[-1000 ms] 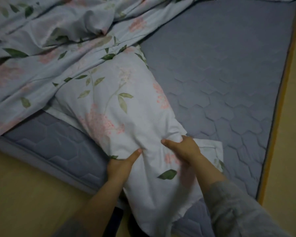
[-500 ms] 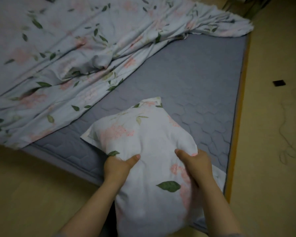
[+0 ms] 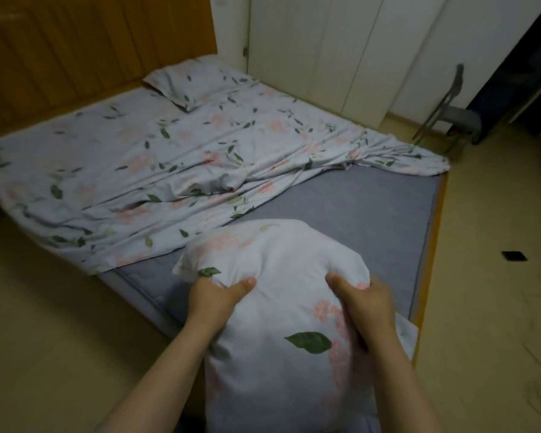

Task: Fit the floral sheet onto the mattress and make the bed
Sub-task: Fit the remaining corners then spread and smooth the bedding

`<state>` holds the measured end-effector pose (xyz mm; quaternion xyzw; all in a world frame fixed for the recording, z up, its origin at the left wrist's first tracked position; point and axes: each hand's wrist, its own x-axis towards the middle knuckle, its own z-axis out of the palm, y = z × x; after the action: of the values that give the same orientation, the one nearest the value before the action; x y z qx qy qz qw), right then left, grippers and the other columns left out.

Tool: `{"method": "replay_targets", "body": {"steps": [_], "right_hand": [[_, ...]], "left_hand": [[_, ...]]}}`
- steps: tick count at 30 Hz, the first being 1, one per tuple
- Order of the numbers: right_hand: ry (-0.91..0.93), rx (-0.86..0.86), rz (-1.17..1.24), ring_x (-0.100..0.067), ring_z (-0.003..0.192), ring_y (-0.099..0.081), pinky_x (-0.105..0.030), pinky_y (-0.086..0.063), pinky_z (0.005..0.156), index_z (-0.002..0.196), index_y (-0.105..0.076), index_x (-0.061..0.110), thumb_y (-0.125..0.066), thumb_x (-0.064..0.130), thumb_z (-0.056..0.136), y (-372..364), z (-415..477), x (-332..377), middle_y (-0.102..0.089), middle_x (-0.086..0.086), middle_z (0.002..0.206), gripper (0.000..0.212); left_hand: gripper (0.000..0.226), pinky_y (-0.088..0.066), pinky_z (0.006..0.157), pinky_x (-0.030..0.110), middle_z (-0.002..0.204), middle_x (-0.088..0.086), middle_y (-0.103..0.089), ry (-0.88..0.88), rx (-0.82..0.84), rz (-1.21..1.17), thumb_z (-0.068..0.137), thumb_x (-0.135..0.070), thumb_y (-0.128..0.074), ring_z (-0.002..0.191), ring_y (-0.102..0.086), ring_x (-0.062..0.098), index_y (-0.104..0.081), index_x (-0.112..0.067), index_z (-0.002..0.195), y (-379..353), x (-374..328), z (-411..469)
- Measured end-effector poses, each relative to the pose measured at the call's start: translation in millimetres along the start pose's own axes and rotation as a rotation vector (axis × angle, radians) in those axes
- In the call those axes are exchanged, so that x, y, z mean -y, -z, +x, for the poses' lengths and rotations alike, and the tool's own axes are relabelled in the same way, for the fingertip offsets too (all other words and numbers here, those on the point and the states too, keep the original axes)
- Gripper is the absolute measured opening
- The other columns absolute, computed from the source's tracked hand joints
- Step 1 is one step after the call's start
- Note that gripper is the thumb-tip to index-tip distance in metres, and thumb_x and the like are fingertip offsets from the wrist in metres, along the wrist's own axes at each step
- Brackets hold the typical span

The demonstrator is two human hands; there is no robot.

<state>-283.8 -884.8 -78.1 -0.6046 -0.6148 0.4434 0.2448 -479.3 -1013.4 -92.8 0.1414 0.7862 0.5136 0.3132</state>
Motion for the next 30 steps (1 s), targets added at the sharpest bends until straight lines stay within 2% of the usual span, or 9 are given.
{"method": "replay_targets", "body": {"steps": [2, 4, 7, 9, 11, 14, 18, 24, 30], "right_hand": [[0.05, 0.012, 0.022, -0.024, 0.086, -0.066, -0.046, -0.055, 0.081, 0.076, -0.061, 0.031, -0.077, 0.046, 0.068, -10, -5, 19, -0.067, 0.005, 0.087, 0.024], [0.101, 0.031, 0.033, -0.022, 0.083, -0.067, -0.046, -0.056, 0.08, 0.08, -0.064, 0.029, -0.078, 0.045, 0.066, -27, -13, 37, -0.071, 0.003, 0.088, 0.026], [0.186, 0.076, 0.037, -0.017, 0.08, -0.067, -0.042, -0.056, 0.077, 0.079, -0.065, 0.03, -0.079, 0.041, 0.067, -63, -29, 67, -0.07, 0.007, 0.082, 0.021], [0.232, 0.097, 0.014, -0.019, 0.077, -0.067, -0.045, -0.056, 0.075, 0.078, -0.068, 0.025, -0.078, 0.046, 0.066, -90, -42, 83, -0.071, 0.004, 0.079, 0.026], [0.292, 0.106, 0.021, -0.021, 0.075, -0.067, -0.047, -0.056, 0.072, 0.079, -0.069, 0.02, -0.077, 0.05, 0.064, -125, -59, 99, -0.072, 0.001, 0.077, 0.034], [0.335, 0.114, 0.04, -0.017, 0.071, -0.067, -0.047, -0.056, 0.069, 0.072, -0.068, 0.021, -0.078, 0.043, 0.068, -180, -90, 122, -0.071, 0.003, 0.071, 0.025], [0.35, 0.172, 0.073, -0.015, 0.07, -0.067, -0.045, -0.057, 0.069, 0.067, -0.065, 0.024, -0.079, 0.038, 0.07, -258, -131, 153, -0.07, 0.005, 0.071, 0.02], [0.399, 0.238, 0.081, -0.013, 0.08, -0.066, -0.035, -0.055, 0.073, 0.083, -0.066, 0.026, -0.079, 0.038, 0.071, -338, -162, 197, -0.069, 0.008, 0.082, 0.021], [0.446, 0.24, 0.066, -0.014, 0.075, -0.065, -0.04, -0.055, 0.074, 0.069, -0.062, 0.027, -0.079, 0.038, 0.071, -411, -144, 250, -0.069, 0.008, 0.076, 0.02]], "left_hand": [[0.052, -0.038, 0.081, 0.025, 0.1, 0.002, -0.057, -0.007, -0.031, -0.027, 0.066, -0.028, -0.084, 0.1, -0.055, 0.02, -0.06, -0.005, 0.107, 21, -9, 0], [0.043, -0.041, 0.079, 0.026, 0.097, -0.001, -0.058, -0.031, -0.067, -0.042, 0.065, -0.029, -0.085, 0.095, -0.057, 0.019, -0.06, -0.011, 0.095, 47, -14, 2], [0.038, -0.038, 0.079, 0.024, 0.092, -0.005, -0.056, -0.083, -0.143, -0.076, 0.066, -0.025, -0.085, 0.09, -0.051, 0.012, -0.056, -0.013, 0.087, 97, -17, 5], [0.035, -0.037, 0.077, 0.023, 0.076, -0.012, -0.053, -0.096, -0.176, -0.072, 0.067, -0.021, -0.085, 0.074, -0.051, 0.008, -0.05, -0.017, 0.069, 131, -13, 7], [0.037, -0.04, 0.076, 0.026, 0.068, -0.009, -0.052, -0.083, -0.224, -0.076, 0.064, -0.021, -0.086, 0.064, -0.05, 0.005, -0.049, -0.02, 0.063, 171, -3, 11], [0.042, -0.044, 0.086, 0.027, 0.095, 0.003, -0.061, -0.057, -0.279, -0.104, 0.062, -0.022, -0.087, 0.093, -0.059, 0.017, -0.062, -0.01, 0.094, 236, 16, 23], [0.073, -0.032, 0.09, 0.019, 0.125, 0.006, -0.054, -0.114, -0.337, -0.13, 0.067, -0.019, -0.084, 0.117, -0.05, 0.017, -0.05, -0.002, 0.129, 321, 32, 39], [0.082, -0.028, 0.094, 0.018, 0.14, 0.012, -0.047, -0.077, -0.383, -0.13, 0.068, -0.024, -0.083, 0.128, -0.044, 0.024, -0.043, -0.002, 0.136, 405, 48, 67], [0.086, -0.028, 0.094, 0.02, 0.142, 0.012, -0.044, -0.037, -0.434, -0.113, 0.067, -0.03, -0.083, 0.13, -0.043, 0.026, -0.041, -0.002, 0.137, 460, 43, 133]]}}
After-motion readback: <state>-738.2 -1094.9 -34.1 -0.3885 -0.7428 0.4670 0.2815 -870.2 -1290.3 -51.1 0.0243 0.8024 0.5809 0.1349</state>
